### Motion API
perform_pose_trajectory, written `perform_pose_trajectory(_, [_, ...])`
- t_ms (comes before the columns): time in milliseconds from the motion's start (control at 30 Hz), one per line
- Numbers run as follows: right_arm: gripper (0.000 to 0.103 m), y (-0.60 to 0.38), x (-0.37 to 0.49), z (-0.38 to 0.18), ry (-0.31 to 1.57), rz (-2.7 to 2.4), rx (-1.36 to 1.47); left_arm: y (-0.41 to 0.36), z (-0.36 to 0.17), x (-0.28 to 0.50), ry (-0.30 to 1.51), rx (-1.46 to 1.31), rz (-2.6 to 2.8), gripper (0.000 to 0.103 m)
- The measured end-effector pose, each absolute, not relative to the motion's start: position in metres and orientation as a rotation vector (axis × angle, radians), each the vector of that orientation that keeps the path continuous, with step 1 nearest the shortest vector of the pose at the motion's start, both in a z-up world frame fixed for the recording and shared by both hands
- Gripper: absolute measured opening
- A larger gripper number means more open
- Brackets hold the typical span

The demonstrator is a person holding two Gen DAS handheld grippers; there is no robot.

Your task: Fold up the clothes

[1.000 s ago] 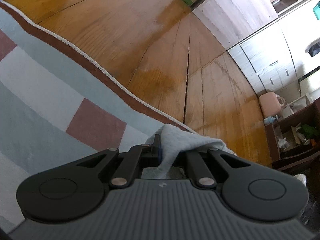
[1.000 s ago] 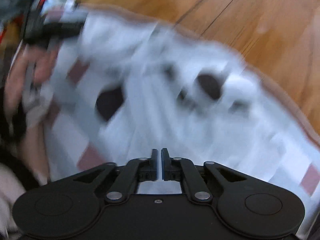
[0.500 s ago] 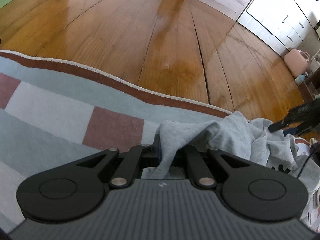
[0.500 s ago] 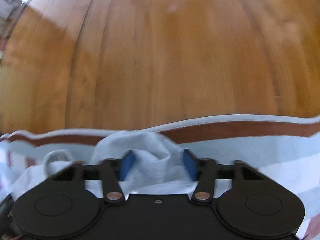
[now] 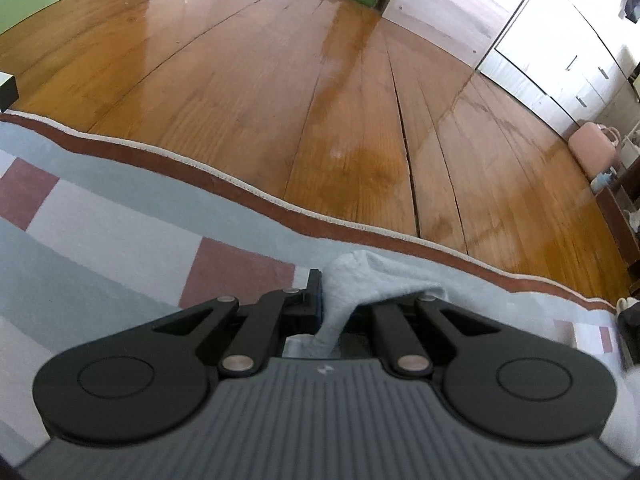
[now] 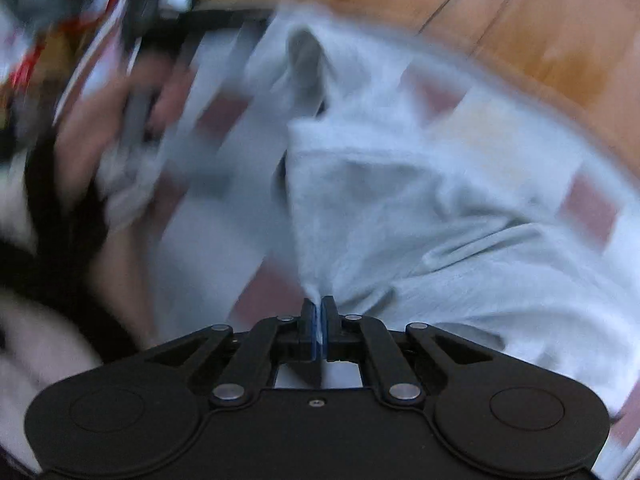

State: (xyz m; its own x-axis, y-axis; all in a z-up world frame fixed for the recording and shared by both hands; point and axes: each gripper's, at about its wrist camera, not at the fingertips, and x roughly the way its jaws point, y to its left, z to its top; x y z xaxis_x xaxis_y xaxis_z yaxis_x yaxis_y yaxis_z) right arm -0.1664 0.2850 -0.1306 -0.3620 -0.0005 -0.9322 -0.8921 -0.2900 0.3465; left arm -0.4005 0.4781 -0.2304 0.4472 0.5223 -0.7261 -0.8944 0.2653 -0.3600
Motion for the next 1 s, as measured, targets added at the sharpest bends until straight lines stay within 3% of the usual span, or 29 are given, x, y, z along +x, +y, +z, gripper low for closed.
perform_pose_trajectory(133, [0.008, 0.282, -0.177, -0.108, 1.209, 1.809, -1.236, 0.477, -0.232, -0.396, 0.564, -0.828, 1.034, 0.003])
perform_pose_trajectory(200, [0.022, 0.287, -0.177, -0.089, 1.155, 1.853, -1.209, 0.479, -0.235, -0.389, 0.602, -0.818, 1.053, 0.003])
perform_pose_trajectory(233, [0.041, 0.293, -0.171, -0.074, 1.125, 1.871, -1.136, 0.481, -0.238, -0.388, 0.622, -0.827, 1.058, 0.003])
perform_pose_trajectory(267, [0.051, 0.299, -0.164, -0.062, 1.082, 1.882, -1.091, 0.482, -0.240, -0.389, 0.635, -0.844, 1.061, 0.003])
perform_pose_trajectory(467, [0.053, 0.335, -0.107, -0.043, 0.949, 1.767, -1.028, 0.486, -0.249, -0.393, 0.640, -0.904, 1.057, 0.003])
perform_pose_trajectory(667, [0.054, 0.372, -0.048, -0.097, 0.986, 1.530, -1.117, 0.486, -0.251, -0.392, 0.644, -0.902, 1.053, 0.003])
perform_pose_trajectory(833, [0.054, 0.399, -0.001, -0.117, 1.093, 1.408, -1.026, 0.489, -0.252, -0.390, 0.645, -0.912, 1.048, 0.003])
perform_pose_trajectory(1000, [0.063, 0.409, 0.025, -0.144, 1.185, 1.229, -0.995, 0.490, -0.252, -0.391, 0.648, -0.917, 1.044, 0.003])
